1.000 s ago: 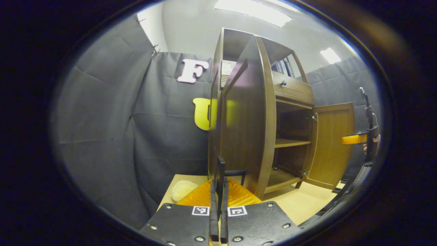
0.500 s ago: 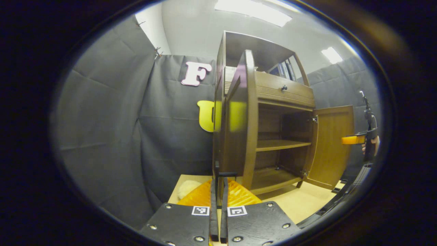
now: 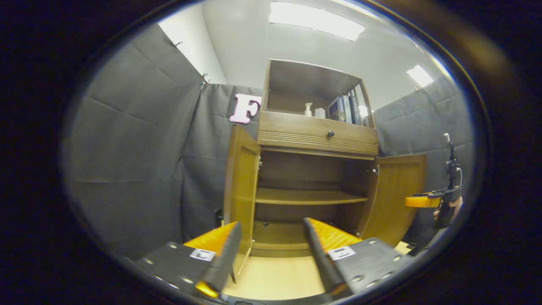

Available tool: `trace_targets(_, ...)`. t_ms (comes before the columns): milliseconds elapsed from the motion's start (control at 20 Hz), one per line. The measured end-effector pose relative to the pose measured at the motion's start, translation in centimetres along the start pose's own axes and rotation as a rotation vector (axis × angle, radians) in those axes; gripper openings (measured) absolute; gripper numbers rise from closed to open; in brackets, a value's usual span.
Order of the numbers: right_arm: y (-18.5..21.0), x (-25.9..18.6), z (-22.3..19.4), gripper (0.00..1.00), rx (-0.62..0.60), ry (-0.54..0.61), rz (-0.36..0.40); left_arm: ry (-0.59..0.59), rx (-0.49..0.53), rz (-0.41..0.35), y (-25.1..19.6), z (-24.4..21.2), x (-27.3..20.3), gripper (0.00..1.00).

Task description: Open the right door of the double-door shoe cabinet with the right hand, and open the left door with the left hand.

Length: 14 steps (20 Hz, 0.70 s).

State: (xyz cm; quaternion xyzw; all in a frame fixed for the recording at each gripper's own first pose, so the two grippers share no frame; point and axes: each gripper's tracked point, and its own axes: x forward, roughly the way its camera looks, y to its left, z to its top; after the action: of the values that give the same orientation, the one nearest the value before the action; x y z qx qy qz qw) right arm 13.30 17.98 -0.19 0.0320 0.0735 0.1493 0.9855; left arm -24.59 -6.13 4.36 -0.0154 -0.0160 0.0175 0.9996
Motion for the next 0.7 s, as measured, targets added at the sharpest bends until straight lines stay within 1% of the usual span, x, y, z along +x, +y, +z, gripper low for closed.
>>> trace_targets(50, -0.2, -0.4, 0.2, 0.98, -0.017, -0.014, 0.014, 0.0, 0.001, 0.031, -1.1, -0.2, 0.0, 0.64)
trace_targets(100, -0.3, -0.7, 0.3, 0.92, -0.03, -0.02, 0.027, 0.003, -0.007, 0.045, -2.9, -0.5, -0.3, 0.75)
trace_targets(150, -0.4, -0.9, 0.1, 0.92, -0.036, -0.019, 0.041, 0.004, -0.028, 0.044, -4.5, -0.6, -0.3, 0.87)
trace_targets(200, -0.4, -1.2, -0.1, 0.98, -0.034, -0.016, 0.055, 0.007, -0.055, 0.036, -6.3, -0.7, -0.3, 0.99)
trace_targets(250, -0.4, -1.6, -0.4, 0.93, -0.028, -0.017, 0.069, 0.008, -0.08, 0.033, -7.7, -0.6, -0.3, 0.99)
trace_targets(300, -0.4, -2.0, -0.5, 0.93, -0.026, -0.021, 0.081, 0.004, -0.098, 0.035, -8.8, -0.2, -0.3, 0.99)
trace_targets(350, -0.6, -2.2, -0.8, 0.98, -0.033, -0.02, 0.091, -0.002, -0.104, 0.04, -9.9, 0.3, -0.4, 0.99)
trace_targets(400, -0.9, -2.4, -1.0, 0.98, -0.044, -0.014, 0.098, -0.011, -0.106, 0.054, -10.5, 0.9, -0.8, 0.99)
trace_targets(450, -1.2, -2.5, -1.1, 0.93, -0.053, -0.012, 0.099, -0.019, -0.11, 0.065, -11.0, 1.5, -1.0, 0.99)
trace_targets(500, -1.6, -2.6, -1.1, 0.98, -0.056, -0.009, 0.1, -0.026, -0.12, 0.077, -11.6, 2.2, -1.4, 0.99)
trace_targets(550, -1.8, -2.7, -1.2, 0.98, -0.051, -0.004, 0.107, -0.032, -0.134, 0.091, -11.9, 2.9, -1.9, 0.99)
trace_targets(700, -2.3, -2.6, -0.8, 0.98, -0.001, -0.008, 0.112, -0.061, -0.16, 0.196, -10.7, 4.9, -3.3, 0.99)
